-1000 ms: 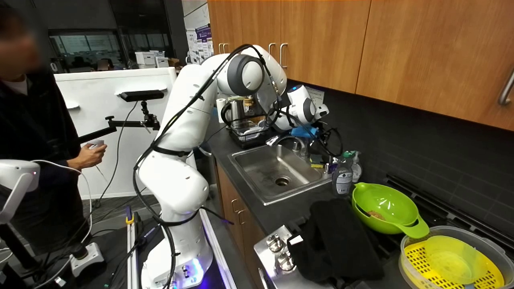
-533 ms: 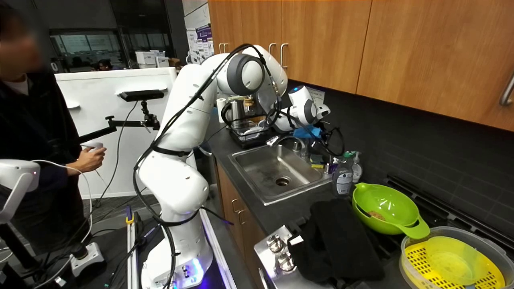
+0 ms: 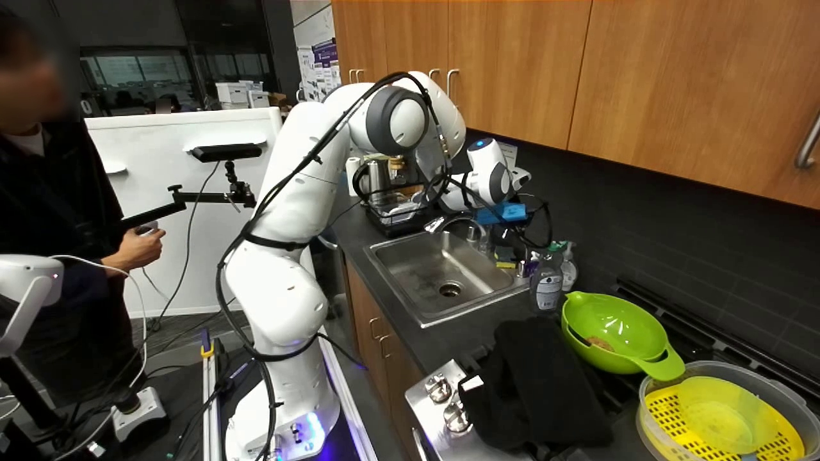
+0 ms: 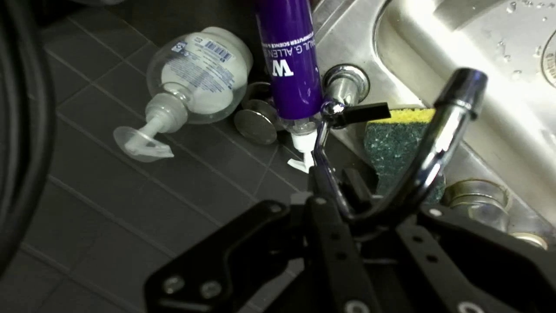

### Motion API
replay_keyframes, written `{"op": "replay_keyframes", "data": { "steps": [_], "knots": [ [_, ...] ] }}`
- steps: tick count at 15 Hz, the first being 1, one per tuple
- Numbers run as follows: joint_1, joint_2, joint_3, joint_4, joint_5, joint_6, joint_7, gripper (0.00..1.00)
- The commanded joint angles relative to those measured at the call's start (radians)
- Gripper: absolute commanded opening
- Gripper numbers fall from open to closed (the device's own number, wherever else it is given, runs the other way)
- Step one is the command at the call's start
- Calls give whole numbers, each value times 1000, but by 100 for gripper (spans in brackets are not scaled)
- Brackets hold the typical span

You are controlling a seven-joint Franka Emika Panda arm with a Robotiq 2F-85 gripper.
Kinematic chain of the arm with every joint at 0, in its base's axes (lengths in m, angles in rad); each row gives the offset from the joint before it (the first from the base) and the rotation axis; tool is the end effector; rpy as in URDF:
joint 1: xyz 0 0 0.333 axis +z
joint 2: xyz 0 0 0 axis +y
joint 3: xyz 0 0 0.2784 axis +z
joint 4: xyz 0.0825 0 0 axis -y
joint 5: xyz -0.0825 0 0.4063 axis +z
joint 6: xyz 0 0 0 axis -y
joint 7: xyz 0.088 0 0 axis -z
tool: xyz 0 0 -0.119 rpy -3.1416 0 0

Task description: Move the small faucet on the right to the right

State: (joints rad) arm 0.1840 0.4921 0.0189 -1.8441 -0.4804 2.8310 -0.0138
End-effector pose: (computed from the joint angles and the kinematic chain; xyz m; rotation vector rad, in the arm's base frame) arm 0.6664 0.1587 0.2508 2.7075 0.8886 0.7368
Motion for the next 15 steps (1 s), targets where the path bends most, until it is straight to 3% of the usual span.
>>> {"op": "replay_keyframes", "data": {
  "steps": [1,4,6,7,8,9,11,13,14,15],
  "knots": [
    [-197,-35,210,-55,60,-19,-264,3],
    [-375,-18,395,-54,131,-51,-471,3],
    [-439,-9,450,-44,180,-82,-585,3],
    [-409,-14,413,-44,251,-77,-650,3],
    [-375,-23,365,-39,237,-73,-615,3],
    [-302,-48,272,-40,202,-60,-536,38],
    [-281,-55,270,-42,239,-71,-525,43],
    [-255,-65,261,-50,268,-94,-508,55],
    [-264,-6,256,-16,268,-52,-549,37],
    [-256,-9,252,-17,273,-59,-541,43]
  ]
}}
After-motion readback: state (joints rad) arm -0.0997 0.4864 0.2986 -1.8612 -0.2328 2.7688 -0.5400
